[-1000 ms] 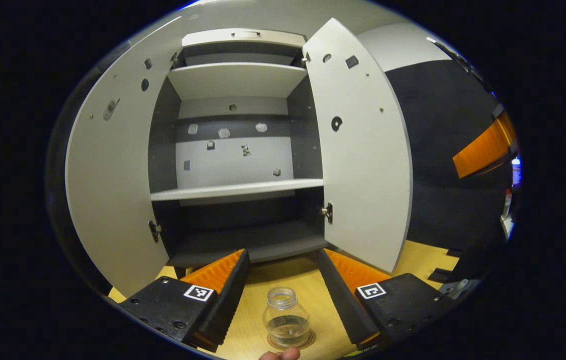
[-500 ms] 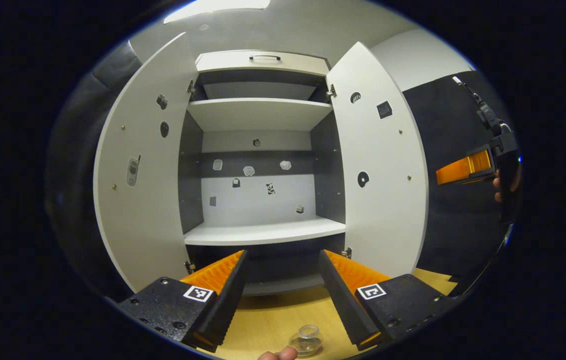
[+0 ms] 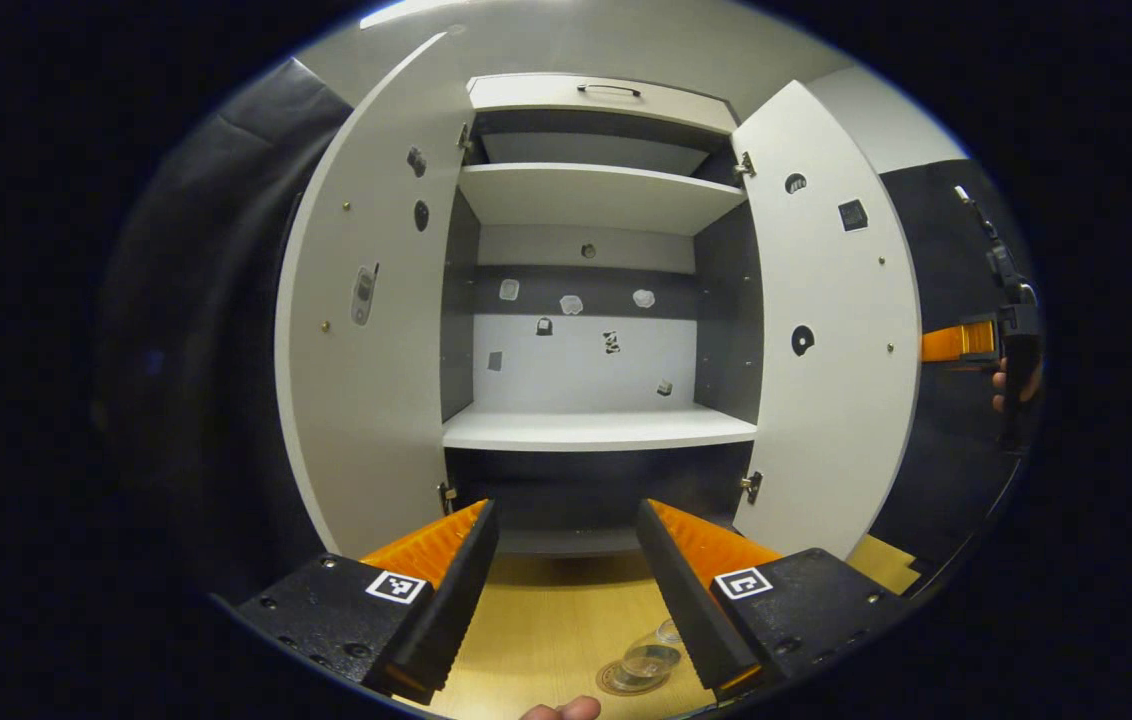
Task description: Grasp the bottle in the cabinet with the left hand and place it on the coaster, then close the right door with the right hand and the left door with the left hand.
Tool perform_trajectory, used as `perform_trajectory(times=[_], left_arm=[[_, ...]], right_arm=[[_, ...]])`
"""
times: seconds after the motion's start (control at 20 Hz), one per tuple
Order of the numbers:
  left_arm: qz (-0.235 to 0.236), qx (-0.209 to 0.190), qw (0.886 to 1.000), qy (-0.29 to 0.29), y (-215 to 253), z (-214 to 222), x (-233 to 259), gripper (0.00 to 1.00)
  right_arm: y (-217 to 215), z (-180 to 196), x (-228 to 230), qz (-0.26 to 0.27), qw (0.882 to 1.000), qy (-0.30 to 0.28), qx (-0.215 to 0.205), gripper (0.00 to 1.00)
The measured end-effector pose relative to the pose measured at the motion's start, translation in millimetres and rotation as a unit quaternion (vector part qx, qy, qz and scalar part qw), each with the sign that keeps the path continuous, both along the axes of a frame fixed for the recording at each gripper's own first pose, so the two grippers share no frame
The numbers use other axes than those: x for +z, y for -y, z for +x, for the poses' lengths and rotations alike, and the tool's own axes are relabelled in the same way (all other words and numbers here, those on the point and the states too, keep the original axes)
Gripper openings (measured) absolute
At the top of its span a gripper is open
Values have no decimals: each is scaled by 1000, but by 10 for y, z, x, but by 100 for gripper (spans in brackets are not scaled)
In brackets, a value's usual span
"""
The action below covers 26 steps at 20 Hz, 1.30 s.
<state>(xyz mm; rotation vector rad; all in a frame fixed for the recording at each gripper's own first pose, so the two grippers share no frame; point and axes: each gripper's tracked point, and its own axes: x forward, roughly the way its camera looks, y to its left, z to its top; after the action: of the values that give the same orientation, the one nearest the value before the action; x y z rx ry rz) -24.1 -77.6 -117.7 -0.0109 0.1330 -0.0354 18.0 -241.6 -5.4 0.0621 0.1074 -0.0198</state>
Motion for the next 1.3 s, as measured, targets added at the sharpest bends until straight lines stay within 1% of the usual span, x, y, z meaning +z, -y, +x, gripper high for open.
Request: perform_trajectory(times=[0.15,0.3,0.35,0.4,0.45,0.6,0.85,0.9,1.1,1.3], left_arm=[[5,3,1000,-1,-105,-73,-4,89],[11,2,1000,-3,-173,-100,-4,87],[8,2,1000,-1,-193,-103,25,87],[5,0,1000,2,-207,-106,48,87],[5,0,1000,3,-233,-115,71,87],[11,1,1000,13,-357,-146,137,87],[17,17,1000,19,-688,-211,203,88],[16,22,999,19,-763,-234,215,86],[5,42,999,23,-1104,-337,313,87],[3,55,998,26,-1413,-308,400,87]], right_arm=[[-196,9,14,-24,1000,6,19,98],[-504,55,-22,-12,999,5,49,98],[-602,67,-38,-7,998,4,55,100],[-698,89,-41,-3,998,4,59,100],[-794,113,-49,-1,998,4,63,98],[-1077,207,-58,-3,997,4,77,98],[-1486,432,-118,11,996,13,89,99],[-1567,488,-126,12,996,13,89,99],[-1912,779,-162,-5,996,26,87,100],[-2165,1077,-178,-15,996,40,80,100]])
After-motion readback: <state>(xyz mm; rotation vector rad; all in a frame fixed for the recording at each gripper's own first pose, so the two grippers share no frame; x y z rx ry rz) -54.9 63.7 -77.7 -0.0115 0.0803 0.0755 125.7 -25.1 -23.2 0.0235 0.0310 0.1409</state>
